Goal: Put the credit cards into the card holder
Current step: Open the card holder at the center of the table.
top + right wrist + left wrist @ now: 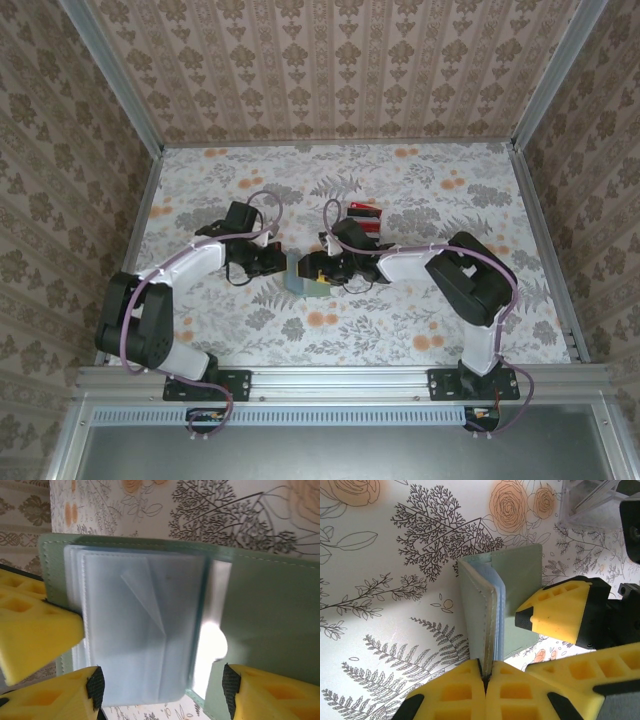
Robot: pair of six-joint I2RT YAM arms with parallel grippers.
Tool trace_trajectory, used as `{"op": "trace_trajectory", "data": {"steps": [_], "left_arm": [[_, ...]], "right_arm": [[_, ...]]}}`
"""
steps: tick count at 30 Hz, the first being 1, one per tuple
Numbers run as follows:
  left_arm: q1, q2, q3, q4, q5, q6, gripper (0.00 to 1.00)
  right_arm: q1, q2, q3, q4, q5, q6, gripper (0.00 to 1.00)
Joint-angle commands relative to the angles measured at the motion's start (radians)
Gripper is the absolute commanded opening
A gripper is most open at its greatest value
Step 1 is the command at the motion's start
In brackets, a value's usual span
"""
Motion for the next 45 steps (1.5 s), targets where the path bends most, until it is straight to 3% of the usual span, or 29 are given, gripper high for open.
{"op": "trace_trajectory", "data": {"steps": [1,13,19,26,32,39,45], "left_arm": [[-0.003,0.01,0.021,-0.001,0.006,-0.005,0.0],[-0.004,0.022,0.018,0.021,0.021,-0.015,0.0],[-0.001,0.023,0.028,0.006,0.011,-0.008,0.0],[0.032,0.018,-0.011,0.004,-0.008,0.005,0.0],[0.074,0.018,-0.067,0.04,0.004,0.009,0.0],[0.098,0.027,-0.122,0.083,0.017,0.005,0.0],[0.103,0.035,-0.133,0.087,0.004,0.003,0.22]], "right_arm": [[0.013,0.041,0.042,0.024,-0.032,0.001,0.69],[0.029,0.098,0.076,0.048,-0.045,0.016,0.68],[0.026,0.09,0.064,0.014,-0.028,0.001,0.56],[0.002,0.03,0.022,-0.058,0.002,-0.045,0.59],[-0.01,-0.022,0.03,-0.196,0.079,-0.113,0.68],[-0.044,-0.107,0.04,-0.33,0.139,-0.182,0.69],[-0.073,-0.167,0.052,-0.397,0.171,-0.221,0.69]]}}
